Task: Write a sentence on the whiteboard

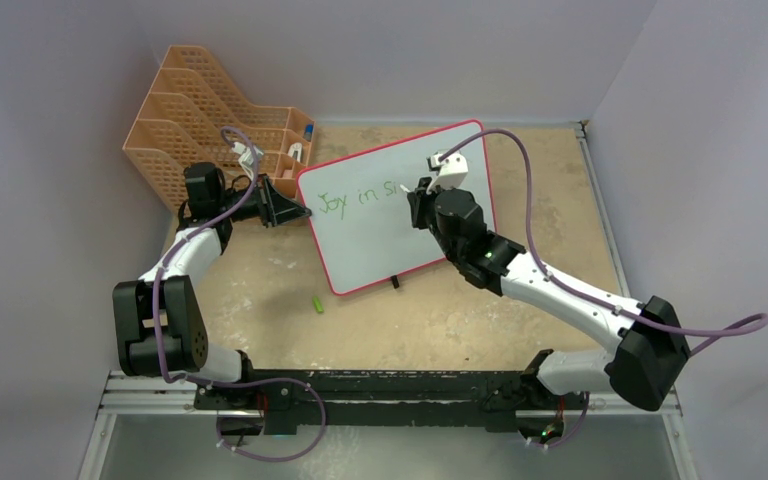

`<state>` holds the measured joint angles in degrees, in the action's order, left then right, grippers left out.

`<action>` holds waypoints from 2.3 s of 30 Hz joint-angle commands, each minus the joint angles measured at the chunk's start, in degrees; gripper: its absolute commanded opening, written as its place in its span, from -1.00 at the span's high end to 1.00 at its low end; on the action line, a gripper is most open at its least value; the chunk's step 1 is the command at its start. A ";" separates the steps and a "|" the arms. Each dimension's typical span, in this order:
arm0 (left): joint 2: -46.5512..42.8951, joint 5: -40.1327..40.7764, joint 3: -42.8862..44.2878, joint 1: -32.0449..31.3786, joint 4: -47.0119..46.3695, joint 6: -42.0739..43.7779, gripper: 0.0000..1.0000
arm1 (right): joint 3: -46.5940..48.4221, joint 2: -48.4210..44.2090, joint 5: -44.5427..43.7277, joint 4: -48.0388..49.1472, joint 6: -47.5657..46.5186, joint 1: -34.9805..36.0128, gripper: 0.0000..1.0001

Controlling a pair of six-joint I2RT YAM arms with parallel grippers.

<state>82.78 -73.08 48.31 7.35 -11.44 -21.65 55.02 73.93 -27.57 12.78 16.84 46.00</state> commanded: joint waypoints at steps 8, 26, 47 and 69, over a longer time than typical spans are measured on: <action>-1.40 0.00 1.62 -0.74 -0.42 1.17 1.00 | 1.66 0.76 -1.12 3.18 -0.94 -0.38 1.00; -1.48 -0.13 1.62 -0.72 -0.42 1.17 1.00 | 2.10 1.65 -1.81 4.25 -1.10 -0.60 1.00; -1.56 0.11 1.63 -0.67 -0.34 1.17 1.00 | 0.09 0.79 0.53 -0.97 1.27 -0.65 1.00; -1.62 0.22 1.58 -0.63 -0.42 1.17 1.00 | -1.15 0.28 1.61 -3.01 2.58 -0.65 1.00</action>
<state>82.78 -72.79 48.31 7.35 -11.44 -21.63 54.72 75.16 -26.83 12.05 18.50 45.71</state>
